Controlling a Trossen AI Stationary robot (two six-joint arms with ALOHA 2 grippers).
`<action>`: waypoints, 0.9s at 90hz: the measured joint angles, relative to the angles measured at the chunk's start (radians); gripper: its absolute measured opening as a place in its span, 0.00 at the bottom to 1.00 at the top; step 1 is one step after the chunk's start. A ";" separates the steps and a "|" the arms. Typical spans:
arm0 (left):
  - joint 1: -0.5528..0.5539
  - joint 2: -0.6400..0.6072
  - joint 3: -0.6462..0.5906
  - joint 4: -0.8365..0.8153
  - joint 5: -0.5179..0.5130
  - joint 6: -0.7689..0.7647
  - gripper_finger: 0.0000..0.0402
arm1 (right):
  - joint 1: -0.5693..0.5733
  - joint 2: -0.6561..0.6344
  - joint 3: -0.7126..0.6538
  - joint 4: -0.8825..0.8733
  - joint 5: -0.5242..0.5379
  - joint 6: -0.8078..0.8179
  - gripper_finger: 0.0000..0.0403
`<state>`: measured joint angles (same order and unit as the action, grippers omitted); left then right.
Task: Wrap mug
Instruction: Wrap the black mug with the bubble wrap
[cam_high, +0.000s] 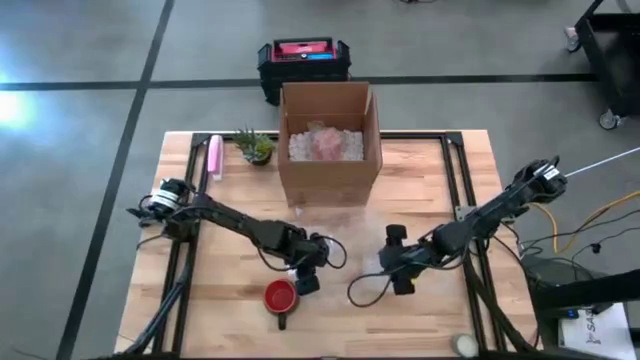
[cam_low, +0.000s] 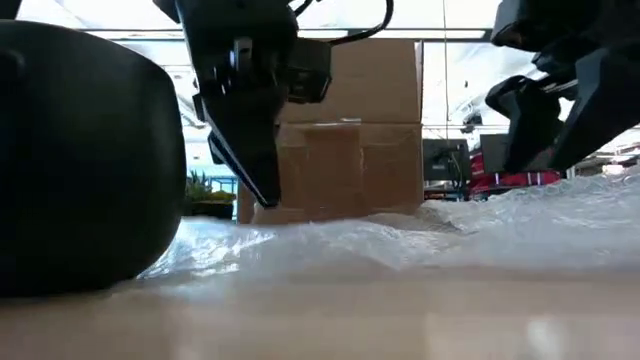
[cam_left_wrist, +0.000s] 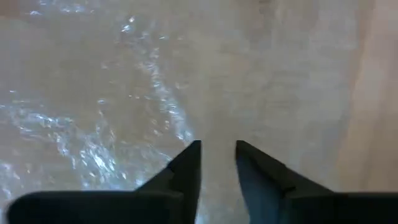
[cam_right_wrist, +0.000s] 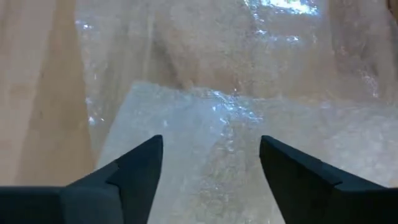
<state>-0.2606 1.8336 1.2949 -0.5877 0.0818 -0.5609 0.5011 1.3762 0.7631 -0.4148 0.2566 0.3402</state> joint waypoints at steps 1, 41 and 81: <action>0.001 -0.004 0.000 -0.001 0.008 -0.002 0.29 | 0.000 0.000 0.000 0.000 -0.001 0.000 0.65; -0.025 -0.001 0.000 0.192 -0.220 -0.020 0.53 | -0.023 0.006 0.000 0.015 -0.001 -0.011 0.66; -0.031 0.143 -0.002 0.240 -0.204 -0.029 0.34 | -0.021 -0.005 0.002 0.007 -0.067 0.061 0.56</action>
<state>-0.2915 1.9767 1.2934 -0.3479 -0.1219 -0.5896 0.4797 1.3716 0.7650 -0.4076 0.1892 0.4011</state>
